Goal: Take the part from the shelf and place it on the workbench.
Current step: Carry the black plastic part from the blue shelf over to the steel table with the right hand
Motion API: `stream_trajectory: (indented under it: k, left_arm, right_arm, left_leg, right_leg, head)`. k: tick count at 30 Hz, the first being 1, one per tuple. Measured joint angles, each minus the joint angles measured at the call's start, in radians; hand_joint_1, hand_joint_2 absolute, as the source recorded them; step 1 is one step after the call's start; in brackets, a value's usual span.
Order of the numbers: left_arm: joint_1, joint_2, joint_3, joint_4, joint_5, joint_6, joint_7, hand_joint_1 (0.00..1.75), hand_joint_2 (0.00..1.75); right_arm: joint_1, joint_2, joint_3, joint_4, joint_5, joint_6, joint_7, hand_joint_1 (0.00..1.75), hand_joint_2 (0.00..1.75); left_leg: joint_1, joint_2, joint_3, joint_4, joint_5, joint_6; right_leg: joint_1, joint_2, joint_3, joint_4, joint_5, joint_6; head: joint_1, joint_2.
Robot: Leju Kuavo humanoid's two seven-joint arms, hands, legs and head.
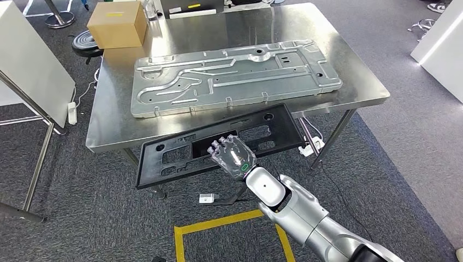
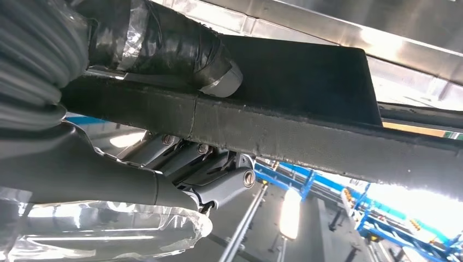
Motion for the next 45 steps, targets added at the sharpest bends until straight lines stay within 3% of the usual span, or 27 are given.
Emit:
stream_trajectory:
  k: [15,28,36,45]
  left_arm:
    - [-0.001,0.000,0.000,0.000,0.002,-0.002,0.003,0.00,1.75]
    - [-0.002,0.000,-0.005,0.000,0.013,0.000,0.010,0.00,1.75]
    - [-0.002,0.000,-0.008,0.000,0.017,0.000,0.012,0.00,1.75]
    - [-0.002,0.000,-0.008,0.000,0.022,-0.010,0.043,0.00,1.75]
  right_arm:
    - [-0.038,-0.021,0.046,0.013,0.000,0.006,0.010,1.73,1.75]
    - [-0.086,-0.049,0.078,-0.074,0.000,0.005,0.217,1.73,1.75]
    - [-0.087,-0.065,0.087,-0.122,0.000,0.008,0.235,1.73,1.75]
    - [-0.086,-0.067,0.087,-0.134,0.000,0.008,0.199,1.73,1.75]
  left_leg:
    - [0.000,0.000,0.000,0.000,0.000,0.000]
    - [0.000,0.000,0.000,0.000,0.000,0.000]
    - [0.000,0.000,0.000,0.000,0.000,0.000]
    - [0.000,0.000,0.000,0.000,0.000,0.000]
  right_leg:
    - [0.001,0.000,0.000,0.000,0.000,0.000]
    - [0.000,0.000,0.000,0.000,0.000,0.000]
    - [0.001,0.000,0.000,0.000,0.000,0.000]
    - [0.001,0.000,0.000,0.000,0.000,0.000]
  head:
    - [0.000,0.000]
    - [0.000,0.000]
    - [0.000,0.000]
    - [0.000,0.000]
